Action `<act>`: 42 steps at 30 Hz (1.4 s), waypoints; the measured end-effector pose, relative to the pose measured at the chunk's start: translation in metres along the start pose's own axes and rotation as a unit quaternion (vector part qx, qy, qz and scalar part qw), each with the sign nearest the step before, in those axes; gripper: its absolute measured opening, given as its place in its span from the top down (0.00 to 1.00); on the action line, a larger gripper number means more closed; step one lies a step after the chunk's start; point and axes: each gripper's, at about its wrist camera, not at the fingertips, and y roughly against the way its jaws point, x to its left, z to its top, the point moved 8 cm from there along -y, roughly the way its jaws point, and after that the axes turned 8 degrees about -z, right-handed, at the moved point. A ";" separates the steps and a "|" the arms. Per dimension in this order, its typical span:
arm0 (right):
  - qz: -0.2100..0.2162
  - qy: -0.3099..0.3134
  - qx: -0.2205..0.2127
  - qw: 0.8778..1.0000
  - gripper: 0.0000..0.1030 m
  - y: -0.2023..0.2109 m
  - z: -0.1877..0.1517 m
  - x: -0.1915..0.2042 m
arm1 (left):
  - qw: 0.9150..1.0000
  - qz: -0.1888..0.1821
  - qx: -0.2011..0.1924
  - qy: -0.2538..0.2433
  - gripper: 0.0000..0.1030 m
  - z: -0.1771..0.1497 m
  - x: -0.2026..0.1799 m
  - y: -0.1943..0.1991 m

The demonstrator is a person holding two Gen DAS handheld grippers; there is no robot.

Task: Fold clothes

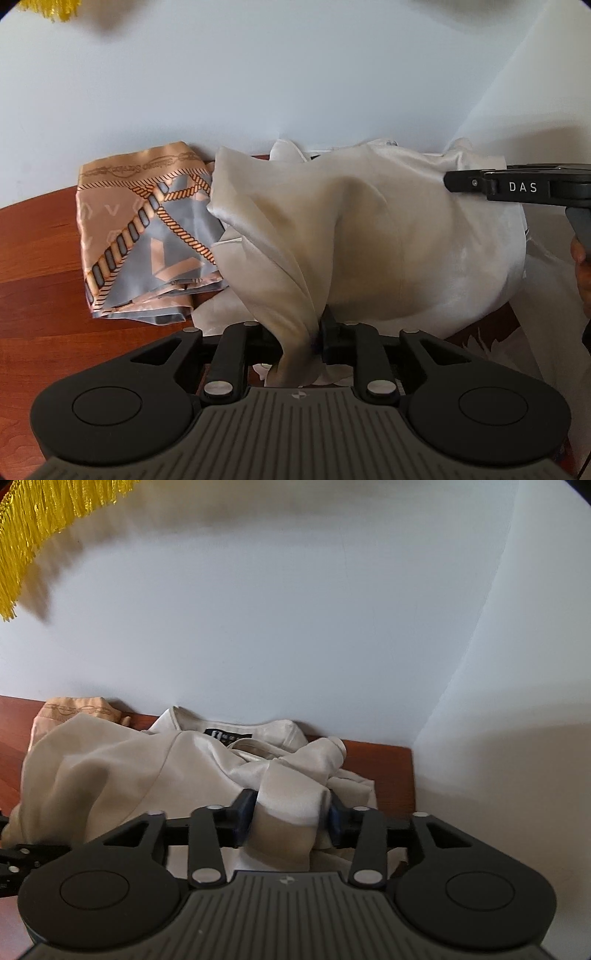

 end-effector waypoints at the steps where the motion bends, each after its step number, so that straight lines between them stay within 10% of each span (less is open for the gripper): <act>1: -0.003 0.000 -0.003 1.000 0.42 0.003 0.001 0.000 | 1.000 0.001 -0.001 0.000 0.70 0.002 0.002 0.000; 9: -0.023 -0.010 -0.021 0.999 0.23 0.033 0.006 -0.006 | 1.000 0.008 -0.020 -0.005 0.53 -0.001 -0.006 0.027; 42: -0.018 -0.024 -0.060 0.998 0.17 0.198 -0.061 0.033 | 0.994 0.002 -0.102 -0.035 0.42 -0.068 -0.038 0.170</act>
